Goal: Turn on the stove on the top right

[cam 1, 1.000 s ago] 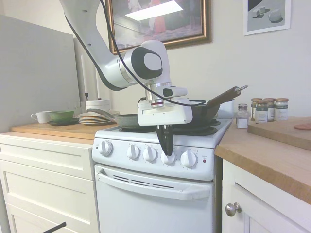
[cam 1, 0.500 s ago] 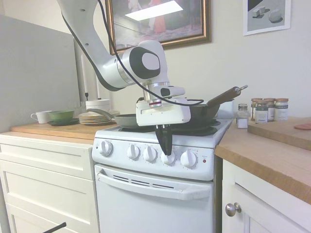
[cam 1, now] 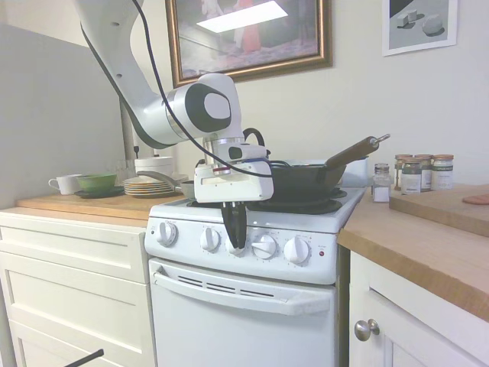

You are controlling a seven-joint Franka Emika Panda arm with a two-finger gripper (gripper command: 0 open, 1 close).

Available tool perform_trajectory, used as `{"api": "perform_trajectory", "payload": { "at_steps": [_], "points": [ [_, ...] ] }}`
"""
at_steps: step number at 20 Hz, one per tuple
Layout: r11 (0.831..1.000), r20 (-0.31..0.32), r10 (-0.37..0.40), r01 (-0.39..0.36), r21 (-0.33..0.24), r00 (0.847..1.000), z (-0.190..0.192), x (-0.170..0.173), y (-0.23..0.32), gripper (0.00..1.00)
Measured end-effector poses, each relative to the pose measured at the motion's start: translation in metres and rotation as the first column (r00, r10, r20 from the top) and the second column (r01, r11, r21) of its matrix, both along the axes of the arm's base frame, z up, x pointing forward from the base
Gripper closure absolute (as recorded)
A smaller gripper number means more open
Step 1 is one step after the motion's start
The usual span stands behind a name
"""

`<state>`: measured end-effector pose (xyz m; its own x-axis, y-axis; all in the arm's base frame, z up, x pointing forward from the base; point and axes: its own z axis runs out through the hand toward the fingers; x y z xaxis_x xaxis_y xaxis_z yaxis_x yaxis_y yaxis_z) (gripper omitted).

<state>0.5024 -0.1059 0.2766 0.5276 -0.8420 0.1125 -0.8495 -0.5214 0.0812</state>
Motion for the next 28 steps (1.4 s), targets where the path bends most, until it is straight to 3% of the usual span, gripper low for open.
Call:
{"api": "perform_trajectory", "payload": {
  "at_steps": [15, 28],
  "points": [
    [1.000, 0.056, -0.028, 0.028, 0.012, 0.998, 0.021, -0.001, -0.008, 1.00],
    [0.999, 0.048, -0.039, 0.038, 0.019, 0.998, 0.009, -0.005, -0.015, 1.00]
  ]
}}
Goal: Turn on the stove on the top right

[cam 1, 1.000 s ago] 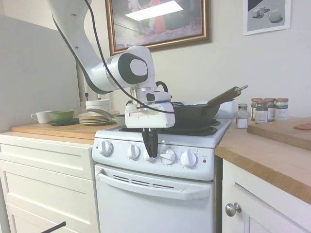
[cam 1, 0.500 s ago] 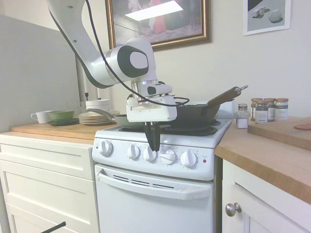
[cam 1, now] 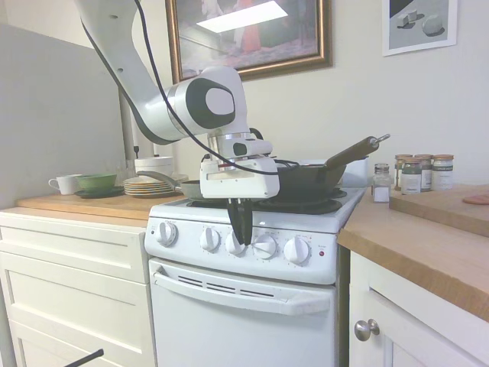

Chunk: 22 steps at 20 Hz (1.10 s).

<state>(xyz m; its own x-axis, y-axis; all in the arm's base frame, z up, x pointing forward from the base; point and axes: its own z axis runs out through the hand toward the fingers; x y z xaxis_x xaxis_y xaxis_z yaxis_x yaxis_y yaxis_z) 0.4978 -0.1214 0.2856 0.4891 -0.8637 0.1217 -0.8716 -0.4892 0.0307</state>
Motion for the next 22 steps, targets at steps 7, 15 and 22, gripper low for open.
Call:
{"api": "perform_trajectory", "payload": {
  "at_steps": [7, 15, 22],
  "points": [
    [1.000, 0.026, 0.007, -0.007, -0.001, 1.000, 0.0018, 0.0027, -0.0013, 1.00],
    [1.000, 0.055, 0.017, -0.017, -0.007, 0.998, 0.0035, 0.0064, -0.0051, 1.00],
    [0.999, 0.064, 0.031, -0.030, -0.010, 0.997, 0.0013, 0.0078, -0.0055, 1.00]
  ]
}}
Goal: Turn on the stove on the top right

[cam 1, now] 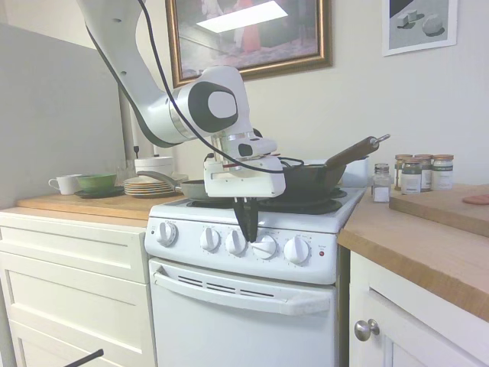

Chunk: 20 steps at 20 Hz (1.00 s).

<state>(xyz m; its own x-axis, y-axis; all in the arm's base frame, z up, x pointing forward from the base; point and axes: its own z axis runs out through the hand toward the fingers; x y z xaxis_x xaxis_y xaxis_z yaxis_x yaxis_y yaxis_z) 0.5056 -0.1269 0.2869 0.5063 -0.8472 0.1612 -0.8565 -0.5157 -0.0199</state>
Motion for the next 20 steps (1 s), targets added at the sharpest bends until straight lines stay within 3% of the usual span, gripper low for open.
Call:
{"api": "perform_trajectory", "payload": {
  "at_steps": [10, 20],
  "points": [
    [1.000, -0.012, 0.011, -0.011, -0.005, 1.000, -0.010, -0.002, -0.003, 1.00],
    [0.998, -0.028, 0.036, -0.037, -0.052, 0.999, -0.024, -0.004, -0.002, 1.00]
  ]
}}
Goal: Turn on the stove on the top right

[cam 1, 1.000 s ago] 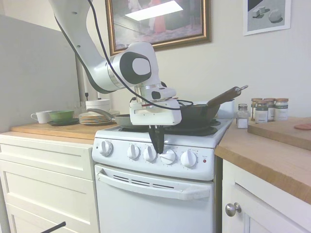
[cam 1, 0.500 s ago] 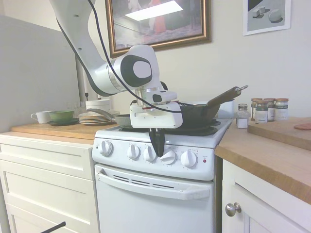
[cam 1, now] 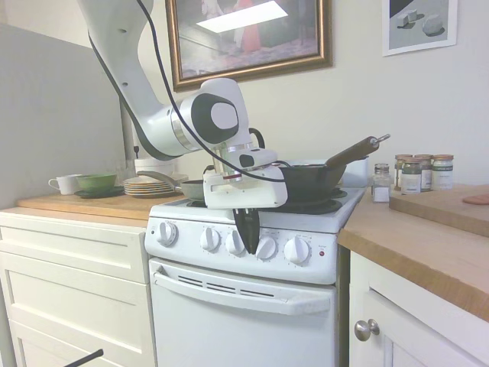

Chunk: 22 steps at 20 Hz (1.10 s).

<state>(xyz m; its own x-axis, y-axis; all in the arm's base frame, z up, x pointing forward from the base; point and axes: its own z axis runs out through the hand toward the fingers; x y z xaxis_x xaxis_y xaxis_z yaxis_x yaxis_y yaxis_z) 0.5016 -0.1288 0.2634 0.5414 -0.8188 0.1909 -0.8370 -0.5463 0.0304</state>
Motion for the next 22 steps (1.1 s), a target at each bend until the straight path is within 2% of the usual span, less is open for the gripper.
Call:
{"api": "perform_trajectory", "payload": {
  "at_steps": [5, 10, 18, 22],
  "points": [
    [0.999, 0.004, -0.003, 0.003, -0.052, 1.000, -0.006, -0.001, 0.007, 1.00],
    [0.998, 0.013, -0.005, 0.005, -0.062, 1.000, -0.009, -0.003, 0.009, 1.00],
    [1.000, 0.022, -0.023, 0.023, -0.007, 1.000, -0.008, -0.004, 0.009, 1.00],
    [1.000, 0.047, -0.018, 0.017, 0.011, 0.999, 0.005, -0.005, 0.016, 1.00]
  ]
}}
